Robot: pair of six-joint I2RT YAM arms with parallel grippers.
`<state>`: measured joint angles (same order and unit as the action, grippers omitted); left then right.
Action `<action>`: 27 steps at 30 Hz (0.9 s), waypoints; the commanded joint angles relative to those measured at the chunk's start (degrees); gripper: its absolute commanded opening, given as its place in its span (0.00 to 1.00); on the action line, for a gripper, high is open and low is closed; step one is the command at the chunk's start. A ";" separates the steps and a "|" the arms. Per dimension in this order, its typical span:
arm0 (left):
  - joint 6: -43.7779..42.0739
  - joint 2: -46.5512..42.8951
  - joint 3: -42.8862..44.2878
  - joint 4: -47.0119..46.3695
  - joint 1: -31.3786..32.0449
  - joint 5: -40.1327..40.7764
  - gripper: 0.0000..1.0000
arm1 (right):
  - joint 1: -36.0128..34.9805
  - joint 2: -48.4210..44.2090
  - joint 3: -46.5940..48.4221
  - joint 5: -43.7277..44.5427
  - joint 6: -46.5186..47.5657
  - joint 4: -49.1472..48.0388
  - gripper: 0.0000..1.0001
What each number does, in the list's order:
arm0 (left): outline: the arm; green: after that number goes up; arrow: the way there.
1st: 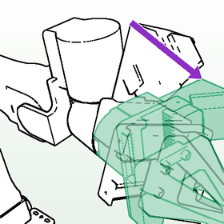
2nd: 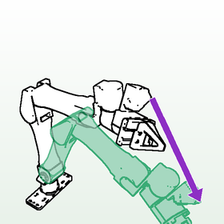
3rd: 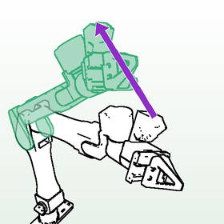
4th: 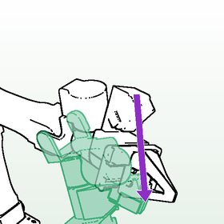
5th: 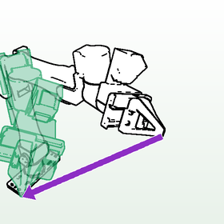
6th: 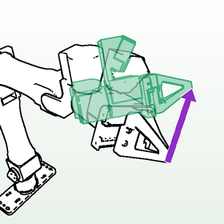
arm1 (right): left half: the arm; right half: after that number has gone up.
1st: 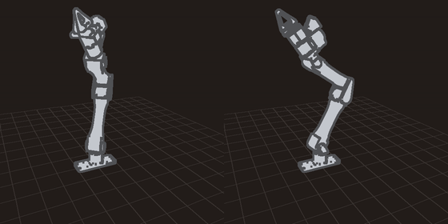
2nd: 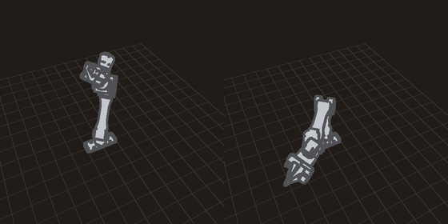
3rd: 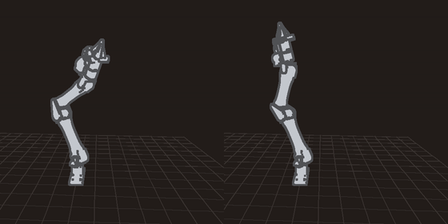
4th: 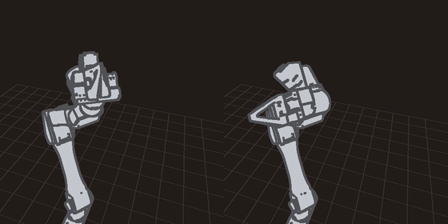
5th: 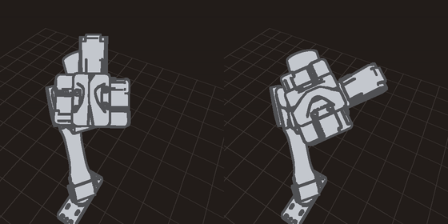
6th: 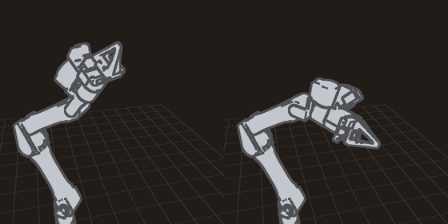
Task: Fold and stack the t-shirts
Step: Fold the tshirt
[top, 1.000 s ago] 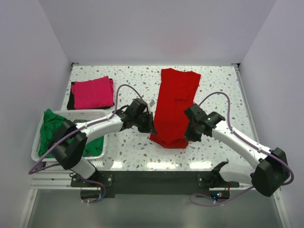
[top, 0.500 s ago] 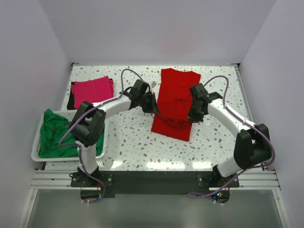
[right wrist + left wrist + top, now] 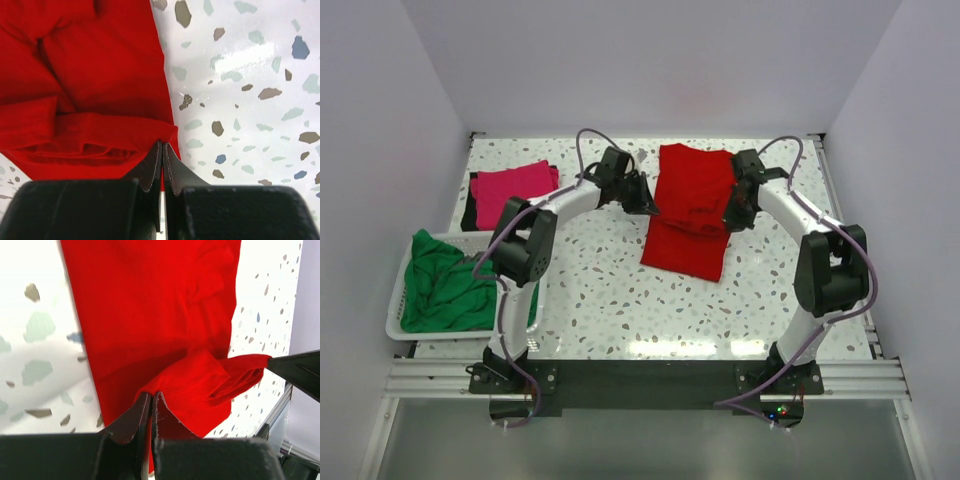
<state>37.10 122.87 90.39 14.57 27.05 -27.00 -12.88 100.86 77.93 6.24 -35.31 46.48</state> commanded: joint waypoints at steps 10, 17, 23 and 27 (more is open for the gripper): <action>1.48 7.64 12.00 0.99 -2.79 0.81 0.00 | 3.56 9.00 11.27 -2.37 4.81 -1.48 0.00; 4.29 3.44 6.92 -3.57 -3.06 4.94 0.49 | 4.36 12.87 20.24 -4.83 7.00 0.19 0.55; 1.66 -4.47 -2.65 -6.13 -2.79 6.18 0.49 | 4.10 10.06 19.90 -8.95 8.06 -2.09 0.58; -0.36 -9.74 -8.55 -5.51 -1.48 6.61 0.48 | 1.99 8.30 14.98 -13.18 7.80 -4.55 0.55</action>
<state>39.22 119.63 84.88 11.86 24.73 -21.39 -9.30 113.06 95.31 -2.17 -28.64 44.21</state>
